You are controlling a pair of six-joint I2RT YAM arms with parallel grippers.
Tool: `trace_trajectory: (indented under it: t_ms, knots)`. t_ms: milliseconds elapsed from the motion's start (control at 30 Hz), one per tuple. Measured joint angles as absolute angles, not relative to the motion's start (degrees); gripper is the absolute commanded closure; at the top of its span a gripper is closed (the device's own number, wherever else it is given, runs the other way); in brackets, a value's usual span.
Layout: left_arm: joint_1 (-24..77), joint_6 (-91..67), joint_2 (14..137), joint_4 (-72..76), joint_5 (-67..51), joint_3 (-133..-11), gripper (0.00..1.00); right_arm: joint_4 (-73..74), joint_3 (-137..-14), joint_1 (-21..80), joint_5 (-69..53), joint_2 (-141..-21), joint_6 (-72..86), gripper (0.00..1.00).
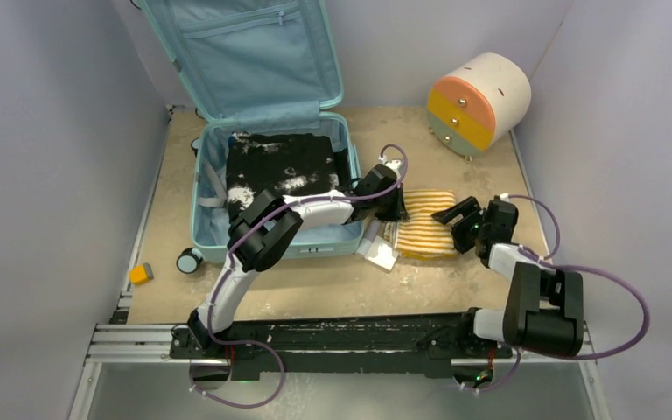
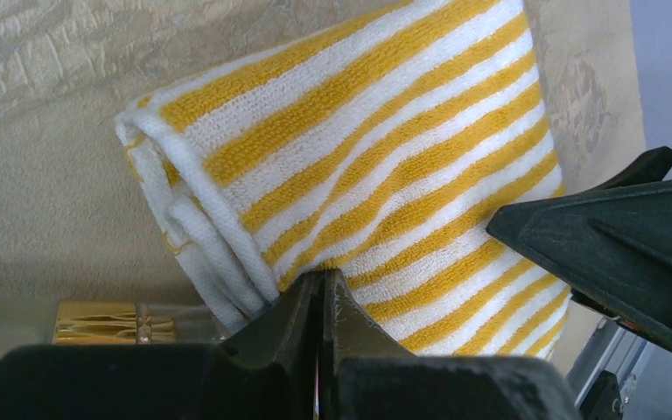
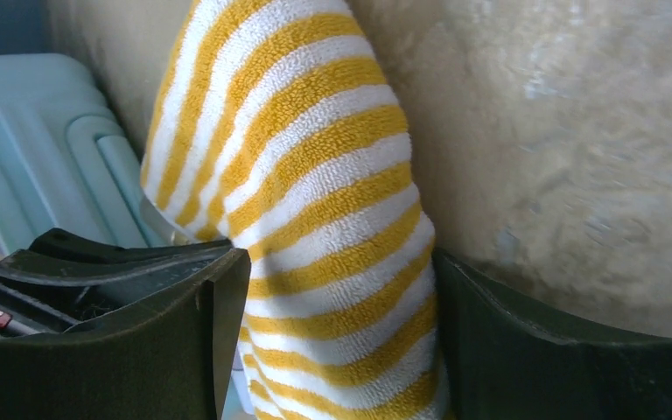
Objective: Pack the luggage
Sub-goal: Pick up the toiletry item from the center of the board.
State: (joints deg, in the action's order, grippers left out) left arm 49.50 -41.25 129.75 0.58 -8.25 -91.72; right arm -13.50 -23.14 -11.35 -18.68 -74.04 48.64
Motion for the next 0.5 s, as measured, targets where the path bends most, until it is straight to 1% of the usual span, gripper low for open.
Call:
trace_trajectory:
  t_ms: [100, 200, 333, 433, 500]
  knots:
    - [49.5, -40.9, 130.0, 0.5, -8.2, -92.2, 1.00, -18.3, -23.0, -11.4, -22.0, -76.9, 49.2, 0.30]
    - [49.5, -40.8, 130.4, 0.4, -8.3, -92.7, 1.00, -22.0, -22.3, -11.6, -24.9, -78.9, 49.4, 0.39]
    - [49.5, -40.7, 130.6, 0.0, -8.3, -93.1, 1.00, -23.3, -20.6, -11.7, -25.5, -78.5, 49.0, 0.57]
    - [49.5, -40.6, 130.6, -0.1, -8.3, -93.2, 1.00, -21.1, -19.5, -11.6, -25.0, -76.1, 48.1, 0.69]
    - [49.6, -40.4, 130.7, -0.1, -8.3, -93.4, 1.00, -19.2, -18.9, -11.6, -24.8, -73.4, 47.4, 0.79]
